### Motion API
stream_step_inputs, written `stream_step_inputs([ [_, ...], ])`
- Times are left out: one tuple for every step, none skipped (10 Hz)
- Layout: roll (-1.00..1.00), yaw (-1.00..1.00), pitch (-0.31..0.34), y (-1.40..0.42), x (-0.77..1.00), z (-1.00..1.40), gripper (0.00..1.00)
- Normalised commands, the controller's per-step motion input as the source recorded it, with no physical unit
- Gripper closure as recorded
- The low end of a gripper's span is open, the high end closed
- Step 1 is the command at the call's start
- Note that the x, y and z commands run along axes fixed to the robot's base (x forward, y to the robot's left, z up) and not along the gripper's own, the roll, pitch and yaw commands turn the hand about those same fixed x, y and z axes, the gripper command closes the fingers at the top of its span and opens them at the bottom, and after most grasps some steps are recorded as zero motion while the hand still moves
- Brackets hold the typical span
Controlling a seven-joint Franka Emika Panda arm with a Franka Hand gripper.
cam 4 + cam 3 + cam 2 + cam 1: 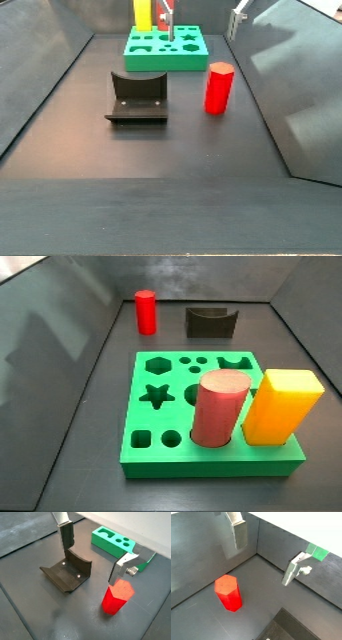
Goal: Pick up the hexagon object. Move up. Move to above the board. Insert the hexagon object.
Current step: Pick up the hexagon object.
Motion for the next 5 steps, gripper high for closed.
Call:
stream_step_inputs([
  [0.02, 0.00, -0.041, -0.09, -0.10, -0.13, 0.00],
  [0.00, 0.00, -0.123, -0.13, -0.27, -0.29, 0.00],
  [0.00, 0.00, -0.121, -0.14, -0.23, -0.29, 0.00],
  [0.00, 0.00, -0.156, -0.11, -0.19, -0.22, 0.00],
  [-0.03, 0.00, -0.199, -0.13, -0.19, -0.21, 0.00],
])
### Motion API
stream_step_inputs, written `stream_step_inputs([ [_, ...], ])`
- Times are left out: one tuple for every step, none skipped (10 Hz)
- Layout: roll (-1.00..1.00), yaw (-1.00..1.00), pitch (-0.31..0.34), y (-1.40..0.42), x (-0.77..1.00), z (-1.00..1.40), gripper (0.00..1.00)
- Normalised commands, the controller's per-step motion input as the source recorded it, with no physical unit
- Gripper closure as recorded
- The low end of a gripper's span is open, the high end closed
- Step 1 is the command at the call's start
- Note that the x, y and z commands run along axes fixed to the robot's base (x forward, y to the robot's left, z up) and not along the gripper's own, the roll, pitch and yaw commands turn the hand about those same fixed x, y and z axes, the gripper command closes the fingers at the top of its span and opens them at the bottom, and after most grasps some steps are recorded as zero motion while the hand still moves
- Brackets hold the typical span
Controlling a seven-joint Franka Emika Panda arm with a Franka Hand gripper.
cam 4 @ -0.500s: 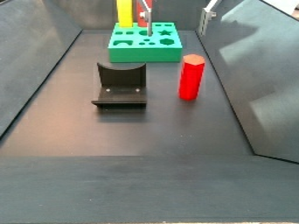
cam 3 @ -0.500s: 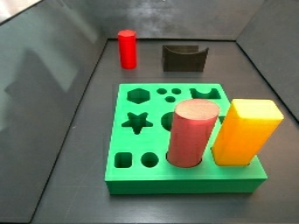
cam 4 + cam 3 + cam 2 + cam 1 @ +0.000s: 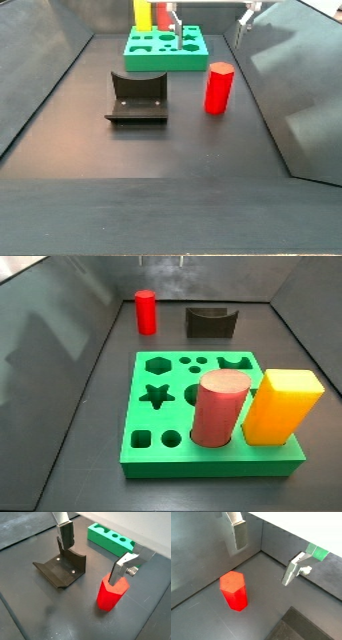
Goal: Pick up the hexagon object. Move up. Move to above the board. Insert the hexagon object.
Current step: Pick up the hexagon object.
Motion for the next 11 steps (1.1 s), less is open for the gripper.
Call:
stream_step_inputs([
  [-0.04, 0.00, -0.219, -0.14, -0.20, -0.23, 0.00],
  [-0.05, 0.00, -0.229, -0.13, -0.19, -0.27, 0.00],
  [-0.05, 0.00, -0.234, -0.16, -0.21, -0.27, 0.00],
  [-0.02, 0.00, -0.213, -0.16, -0.19, -0.29, 0.00],
  [-0.01, 0.00, -0.191, -0.16, -0.19, -0.29, 0.00],
  [0.00, 0.00, -0.164, -0.14, -0.17, -0.27, 0.00],
  [-0.01, 0.00, -0.190, -0.17, -0.14, -0.26, 0.00],
  [-0.04, 0.00, -0.227, -0.17, -0.10, -0.30, 0.00],
  [-0.06, 0.00, -0.231, -0.14, -0.08, -0.32, 0.00],
  [-0.07, 0.00, -0.247, -0.13, -0.10, -0.34, 0.00],
  [-0.07, 0.00, -0.229, -0.06, -0.07, -0.40, 0.00],
])
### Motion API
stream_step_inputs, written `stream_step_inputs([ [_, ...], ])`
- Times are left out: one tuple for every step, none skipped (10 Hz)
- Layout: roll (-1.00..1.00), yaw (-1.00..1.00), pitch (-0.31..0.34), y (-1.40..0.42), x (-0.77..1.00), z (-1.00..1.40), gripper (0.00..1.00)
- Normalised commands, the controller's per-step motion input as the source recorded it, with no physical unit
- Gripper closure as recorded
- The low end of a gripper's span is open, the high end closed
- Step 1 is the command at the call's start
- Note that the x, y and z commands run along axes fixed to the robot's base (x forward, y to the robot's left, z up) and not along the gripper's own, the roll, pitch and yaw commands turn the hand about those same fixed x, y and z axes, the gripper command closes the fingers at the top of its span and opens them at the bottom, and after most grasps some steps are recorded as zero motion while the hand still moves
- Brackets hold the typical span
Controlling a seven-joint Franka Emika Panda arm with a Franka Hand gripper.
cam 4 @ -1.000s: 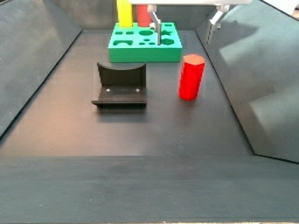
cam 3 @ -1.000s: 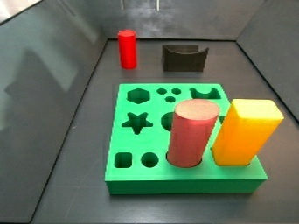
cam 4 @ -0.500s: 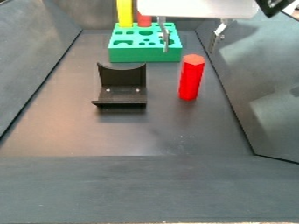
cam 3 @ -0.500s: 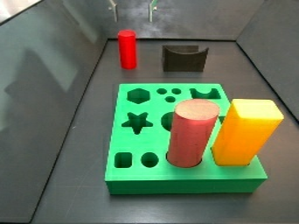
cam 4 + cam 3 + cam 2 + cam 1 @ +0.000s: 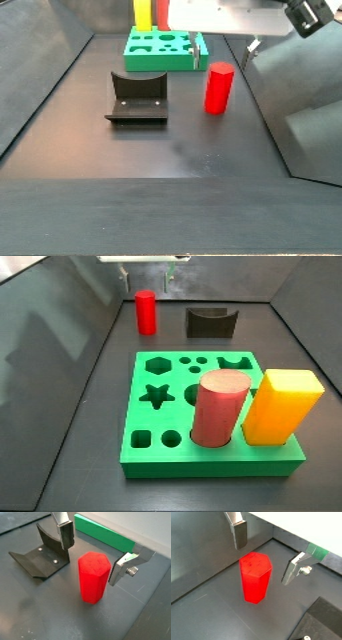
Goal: Pick up the hexagon object. Move up. Move to above the board. Insert the hexagon object.
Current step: Pick up the hexagon object.
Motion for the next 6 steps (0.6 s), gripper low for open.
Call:
stream_step_inputs([
  [-0.07, -0.01, -0.223, -0.04, -0.07, -0.44, 0.00],
  [-0.08, -0.04, -0.226, -0.01, -0.03, -0.50, 0.00],
  [-0.07, -0.05, -0.216, -0.02, -0.06, -0.48, 0.00],
  [-0.09, -0.07, -0.227, -0.05, -0.08, -0.50, 0.00],
  [0.00, 0.00, -0.026, 0.00, -0.06, 0.00, 0.00],
  [0.00, 0.00, 0.000, 0.00, 0.00, 0.00, 0.00],
])
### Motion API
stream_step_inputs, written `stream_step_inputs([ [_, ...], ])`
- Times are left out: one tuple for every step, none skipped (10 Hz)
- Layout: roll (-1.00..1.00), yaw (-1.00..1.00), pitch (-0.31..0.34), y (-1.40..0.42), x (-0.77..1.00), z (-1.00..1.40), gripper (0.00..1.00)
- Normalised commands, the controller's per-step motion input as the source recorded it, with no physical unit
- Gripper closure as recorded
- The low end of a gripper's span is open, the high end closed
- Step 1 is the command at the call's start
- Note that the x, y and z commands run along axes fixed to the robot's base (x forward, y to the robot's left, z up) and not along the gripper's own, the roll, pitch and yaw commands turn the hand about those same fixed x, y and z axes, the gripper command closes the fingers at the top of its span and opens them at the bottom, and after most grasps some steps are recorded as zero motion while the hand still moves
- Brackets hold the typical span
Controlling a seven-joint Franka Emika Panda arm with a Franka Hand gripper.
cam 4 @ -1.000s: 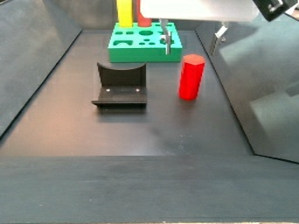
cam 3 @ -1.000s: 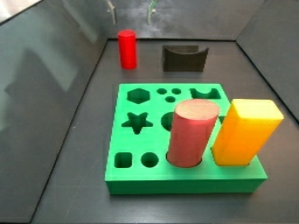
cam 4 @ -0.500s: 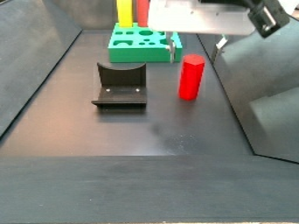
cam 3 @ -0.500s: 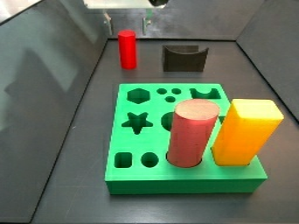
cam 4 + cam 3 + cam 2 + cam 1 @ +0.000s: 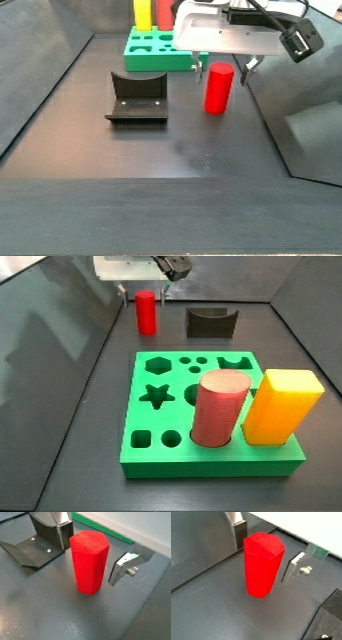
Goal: Pick up the hexagon object. Move up. Move to above the board. Insert the hexagon object.
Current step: Pick up the hexagon object, then move up.
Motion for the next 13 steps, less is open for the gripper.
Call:
stream_step_inputs([
  [0.00, 0.00, 0.000, 0.00, 0.00, 0.00, 1.00],
  [0.00, 0.00, 0.000, 0.00, 0.00, 0.00, 1.00],
  [0.00, 0.00, 0.000, 0.00, 0.00, 0.00, 1.00],
  [0.00, 0.00, 0.000, 0.00, 0.00, 0.00, 1.00],
  [0.00, 0.00, 0.000, 0.00, 0.00, 0.00, 1.00],
  [0.00, 0.00, 0.000, 0.00, 0.00, 0.00, 1.00],
  [0.00, 0.00, 0.000, 0.00, 0.00, 0.00, 1.00],
  [0.00, 0.00, 0.000, 0.00, 0.00, 0.00, 1.00],
  [0.00, 0.00, 0.000, 0.00, 0.00, 0.00, 1.00],
  [0.00, 0.00, 0.000, 0.00, 0.00, 0.00, 1.00],
  [0.00, 0.00, 0.000, 0.00, 0.00, 0.00, 1.00],
  [0.00, 0.00, 0.000, 0.00, 0.00, 0.83, 1.00],
  [0.00, -0.03, 0.014, -0.05, -0.01, 0.80, 1.00],
])
